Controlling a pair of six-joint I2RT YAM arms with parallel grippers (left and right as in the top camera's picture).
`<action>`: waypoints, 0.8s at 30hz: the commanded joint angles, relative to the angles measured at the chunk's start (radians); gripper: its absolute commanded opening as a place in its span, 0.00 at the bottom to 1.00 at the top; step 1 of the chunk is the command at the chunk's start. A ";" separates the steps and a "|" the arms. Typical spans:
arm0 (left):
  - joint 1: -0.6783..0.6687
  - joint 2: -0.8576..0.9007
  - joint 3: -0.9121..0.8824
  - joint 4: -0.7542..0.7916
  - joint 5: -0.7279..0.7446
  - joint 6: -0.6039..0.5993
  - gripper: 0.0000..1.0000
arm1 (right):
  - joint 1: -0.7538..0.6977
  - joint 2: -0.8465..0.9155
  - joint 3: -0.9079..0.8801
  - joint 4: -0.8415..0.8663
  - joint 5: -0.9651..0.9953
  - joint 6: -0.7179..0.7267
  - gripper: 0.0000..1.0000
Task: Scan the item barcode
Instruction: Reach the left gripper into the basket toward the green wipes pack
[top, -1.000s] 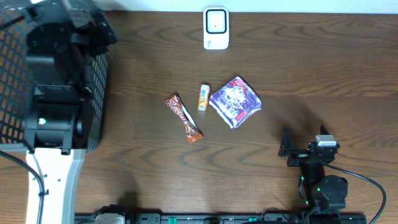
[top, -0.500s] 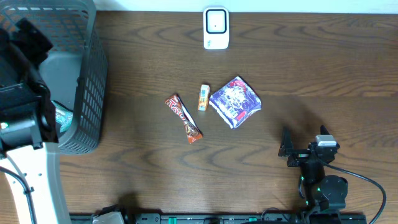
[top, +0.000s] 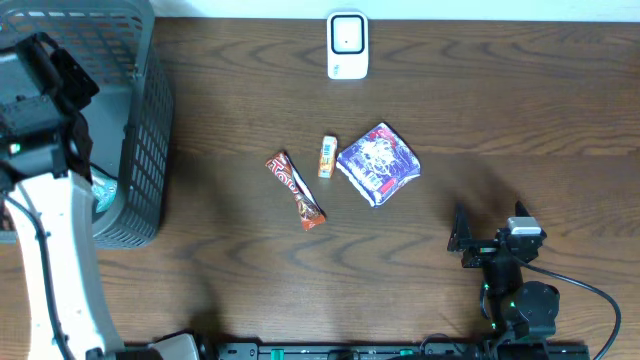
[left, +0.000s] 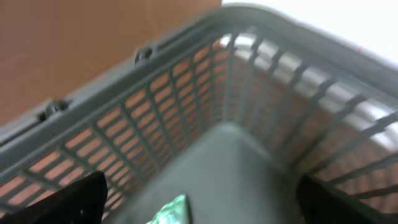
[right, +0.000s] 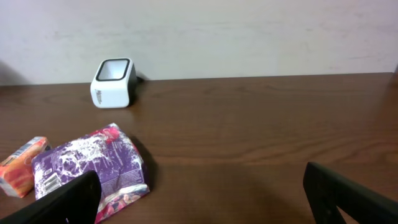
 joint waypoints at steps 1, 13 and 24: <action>0.026 0.063 0.009 -0.042 -0.174 -0.081 0.97 | 0.004 -0.005 -0.004 -0.001 -0.002 0.014 0.99; 0.139 0.211 0.009 -0.208 -0.014 -0.291 0.97 | 0.004 -0.005 -0.004 -0.001 -0.002 0.014 0.99; 0.152 0.341 -0.021 -0.270 0.175 -0.298 0.97 | 0.004 -0.005 -0.003 -0.001 -0.002 0.014 0.99</action>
